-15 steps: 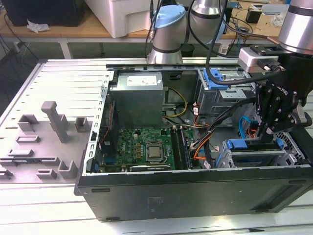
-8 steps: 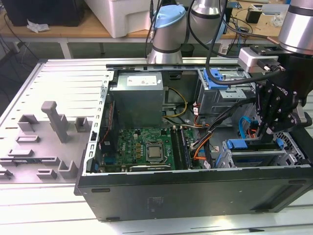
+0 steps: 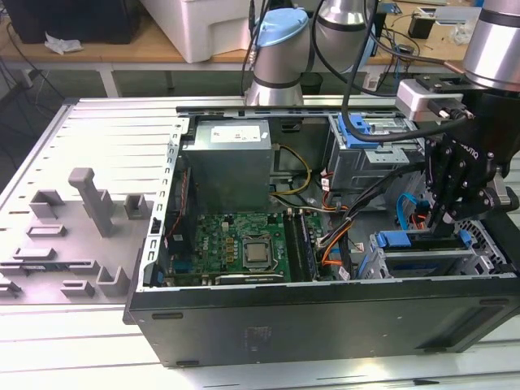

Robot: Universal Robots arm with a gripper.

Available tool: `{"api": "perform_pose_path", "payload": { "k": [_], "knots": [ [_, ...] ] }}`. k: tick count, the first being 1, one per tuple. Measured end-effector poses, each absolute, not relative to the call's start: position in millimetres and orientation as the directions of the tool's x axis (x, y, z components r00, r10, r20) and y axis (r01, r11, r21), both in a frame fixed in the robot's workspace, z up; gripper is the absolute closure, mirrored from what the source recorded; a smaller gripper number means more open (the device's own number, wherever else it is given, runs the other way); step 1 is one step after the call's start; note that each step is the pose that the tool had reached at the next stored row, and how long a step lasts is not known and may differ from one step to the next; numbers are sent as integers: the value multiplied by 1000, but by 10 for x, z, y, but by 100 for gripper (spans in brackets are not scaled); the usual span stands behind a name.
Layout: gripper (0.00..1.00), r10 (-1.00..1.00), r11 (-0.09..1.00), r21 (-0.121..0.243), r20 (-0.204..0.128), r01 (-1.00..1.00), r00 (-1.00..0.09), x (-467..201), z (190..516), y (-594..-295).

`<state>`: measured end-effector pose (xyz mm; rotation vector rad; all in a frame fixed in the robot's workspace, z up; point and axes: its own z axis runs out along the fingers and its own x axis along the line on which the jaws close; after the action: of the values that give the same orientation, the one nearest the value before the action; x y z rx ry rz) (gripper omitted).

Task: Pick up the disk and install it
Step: 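Insert the first disk wire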

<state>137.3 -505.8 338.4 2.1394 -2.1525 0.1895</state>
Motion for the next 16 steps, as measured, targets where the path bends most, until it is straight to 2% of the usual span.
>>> {"api": "perform_pose_path", "payload": {
  "k": [16],
  "knots": [
    [83, -987, 5, -17, 159, -1000, -7, 1372, 3422, -5058]
  ]
}}
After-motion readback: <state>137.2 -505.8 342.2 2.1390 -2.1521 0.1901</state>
